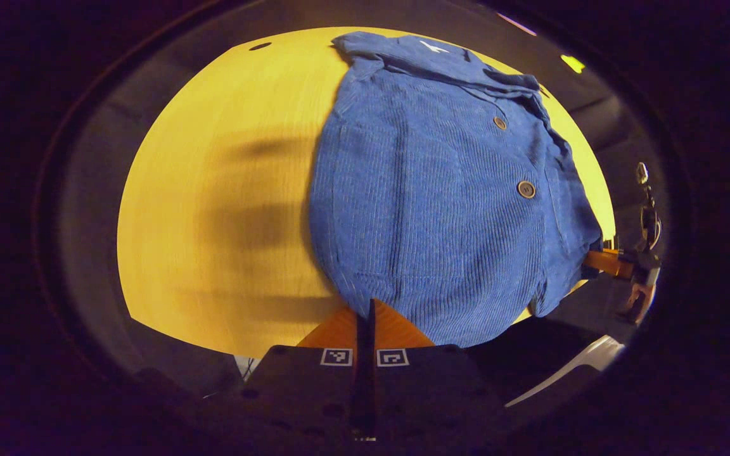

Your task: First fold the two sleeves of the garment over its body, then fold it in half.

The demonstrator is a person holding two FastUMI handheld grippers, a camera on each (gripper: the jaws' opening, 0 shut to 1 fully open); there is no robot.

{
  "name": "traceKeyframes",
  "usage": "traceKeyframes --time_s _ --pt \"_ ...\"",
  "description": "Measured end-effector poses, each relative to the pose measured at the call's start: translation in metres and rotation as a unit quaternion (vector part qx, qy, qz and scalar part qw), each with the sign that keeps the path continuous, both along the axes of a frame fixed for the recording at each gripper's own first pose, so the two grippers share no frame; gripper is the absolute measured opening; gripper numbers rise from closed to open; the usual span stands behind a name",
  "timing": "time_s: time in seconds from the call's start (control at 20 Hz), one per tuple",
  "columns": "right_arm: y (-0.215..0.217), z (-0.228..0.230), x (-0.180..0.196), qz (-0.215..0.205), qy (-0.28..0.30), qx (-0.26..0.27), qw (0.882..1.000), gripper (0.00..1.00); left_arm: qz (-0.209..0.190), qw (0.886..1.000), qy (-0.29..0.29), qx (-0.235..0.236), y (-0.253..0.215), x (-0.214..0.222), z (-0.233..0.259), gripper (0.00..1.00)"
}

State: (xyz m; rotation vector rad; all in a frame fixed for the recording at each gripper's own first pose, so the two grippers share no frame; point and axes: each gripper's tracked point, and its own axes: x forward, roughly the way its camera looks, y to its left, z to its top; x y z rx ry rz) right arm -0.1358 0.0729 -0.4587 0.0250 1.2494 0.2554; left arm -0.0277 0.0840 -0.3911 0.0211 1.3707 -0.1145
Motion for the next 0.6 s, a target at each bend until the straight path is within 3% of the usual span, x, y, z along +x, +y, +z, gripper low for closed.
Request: traceKeyframes --time_s 0.2,0.4,0.6 --pt "0.016 0.068 0.037 0.033 -0.113 0.022 0.993 0.05 0.004 0.996 -0.08 -0.035 -0.004 0.015 0.052 0.0" --pt "0.031 0.127 0.075 0.048 -0.185 0.045 0.98 0.05 -0.003 0.986 -0.157 -0.05 -0.016 0.04 0.114 0.0" --pt "0.046 0.192 0.138 0.034 -0.275 0.075 0.958 0.04 0.0 0.971 -0.222 -0.087 -0.043 0.085 0.176 0.0"
